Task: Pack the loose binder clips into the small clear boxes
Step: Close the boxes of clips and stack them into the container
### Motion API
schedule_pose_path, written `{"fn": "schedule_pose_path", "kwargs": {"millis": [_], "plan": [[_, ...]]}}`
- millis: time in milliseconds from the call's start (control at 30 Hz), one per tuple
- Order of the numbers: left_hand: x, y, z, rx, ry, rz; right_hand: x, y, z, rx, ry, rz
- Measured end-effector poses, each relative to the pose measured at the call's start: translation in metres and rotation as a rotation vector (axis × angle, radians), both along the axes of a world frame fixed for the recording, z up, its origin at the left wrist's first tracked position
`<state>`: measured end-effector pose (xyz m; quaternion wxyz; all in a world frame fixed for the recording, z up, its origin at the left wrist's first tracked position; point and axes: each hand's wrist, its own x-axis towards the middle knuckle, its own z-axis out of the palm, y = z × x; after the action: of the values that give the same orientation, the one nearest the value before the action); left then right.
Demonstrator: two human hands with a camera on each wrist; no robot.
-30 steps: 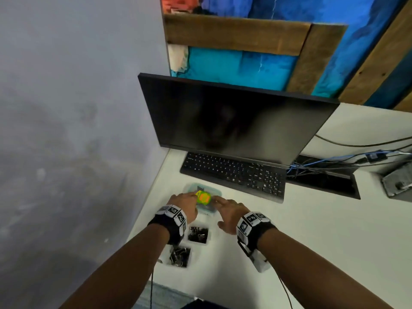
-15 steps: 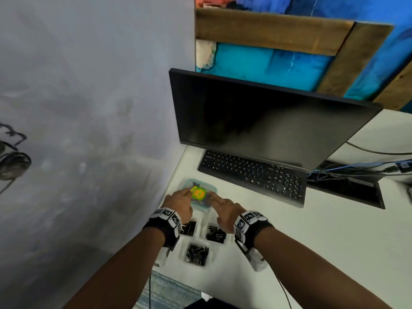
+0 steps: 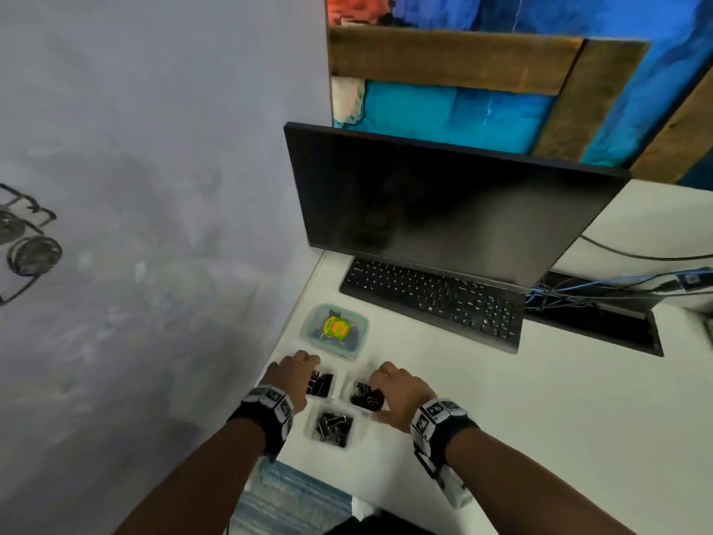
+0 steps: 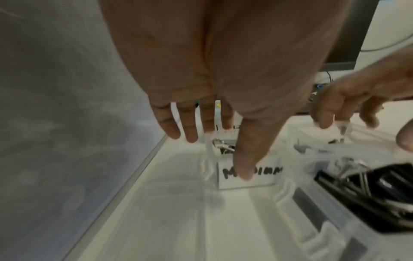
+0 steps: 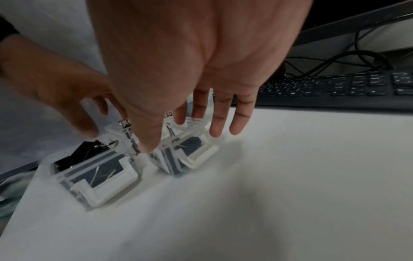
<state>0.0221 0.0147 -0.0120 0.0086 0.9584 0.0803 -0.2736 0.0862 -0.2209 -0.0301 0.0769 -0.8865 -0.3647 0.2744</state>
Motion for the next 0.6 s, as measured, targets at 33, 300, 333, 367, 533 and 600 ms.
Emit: {"fn": "schedule_pose_path", "kwargs": {"millis": [33,300,333,367,533,600], "plan": [[0.0,-0.002,0.001,-0.003,-0.016,0.002,0.0,-0.002,0.001,-0.002,-0.001,-0.013],[0.017,-0.03,0.004,-0.065,-0.055,0.033,0.016,-0.065,0.011,0.069,0.116,-0.266],[0.02,-0.037,0.004,-0.076,-0.069,0.025,0.018,-0.075,0.013,0.072,0.132,-0.287],[0.022,-0.044,0.004,-0.086,-0.081,0.014,0.02,-0.085,0.014,0.074,0.15,-0.316],[0.03,-0.09,-0.001,-0.119,-0.055,-0.105,0.022,-0.131,0.017,0.05,0.151,-0.431],[0.032,-0.112,-0.004,-0.132,-0.031,-0.165,0.019,-0.148,0.016,0.027,0.134,-0.452]]}}
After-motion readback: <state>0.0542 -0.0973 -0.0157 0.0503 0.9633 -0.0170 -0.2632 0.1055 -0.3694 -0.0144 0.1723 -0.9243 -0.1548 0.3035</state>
